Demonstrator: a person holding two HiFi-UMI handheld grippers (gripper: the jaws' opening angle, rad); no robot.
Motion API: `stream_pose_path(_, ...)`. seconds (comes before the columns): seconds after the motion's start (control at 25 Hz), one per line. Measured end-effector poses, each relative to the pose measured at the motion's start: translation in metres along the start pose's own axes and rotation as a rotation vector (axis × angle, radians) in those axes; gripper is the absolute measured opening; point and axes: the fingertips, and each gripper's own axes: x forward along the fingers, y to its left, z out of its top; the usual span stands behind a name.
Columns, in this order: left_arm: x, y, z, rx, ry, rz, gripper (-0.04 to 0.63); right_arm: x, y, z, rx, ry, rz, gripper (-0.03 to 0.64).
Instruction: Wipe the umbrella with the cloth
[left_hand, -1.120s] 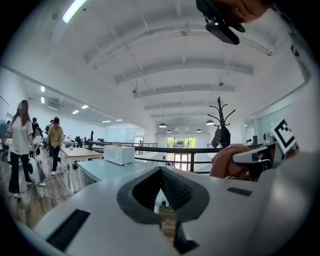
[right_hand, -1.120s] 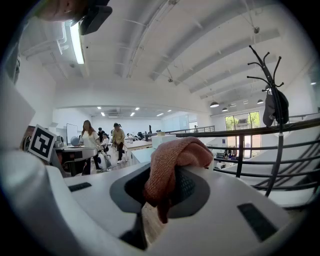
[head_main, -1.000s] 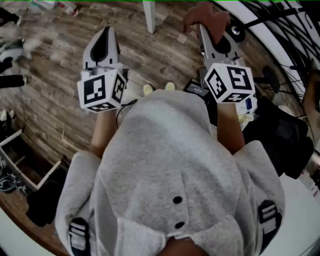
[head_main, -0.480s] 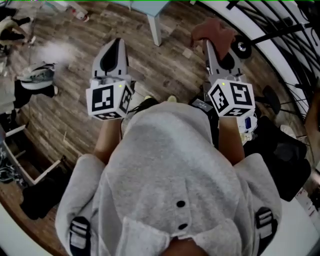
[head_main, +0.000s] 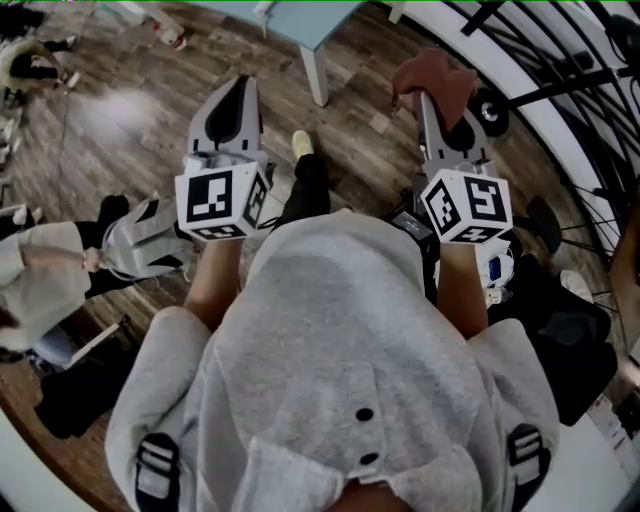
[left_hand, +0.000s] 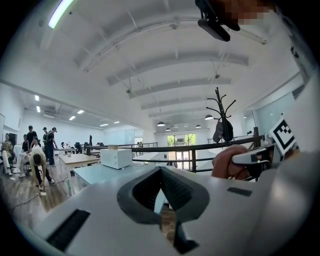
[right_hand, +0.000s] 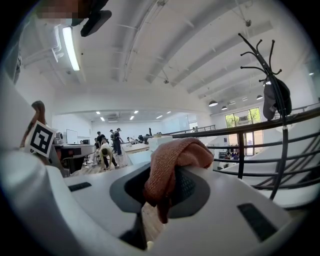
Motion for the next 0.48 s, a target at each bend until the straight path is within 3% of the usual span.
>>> stream_pose_path(0.48,0.118,0.072,-0.011,-0.049,0.053,-0.016,0.012,0.138,-0.007,0.019,-0.039,0.059,0.015,0.069)
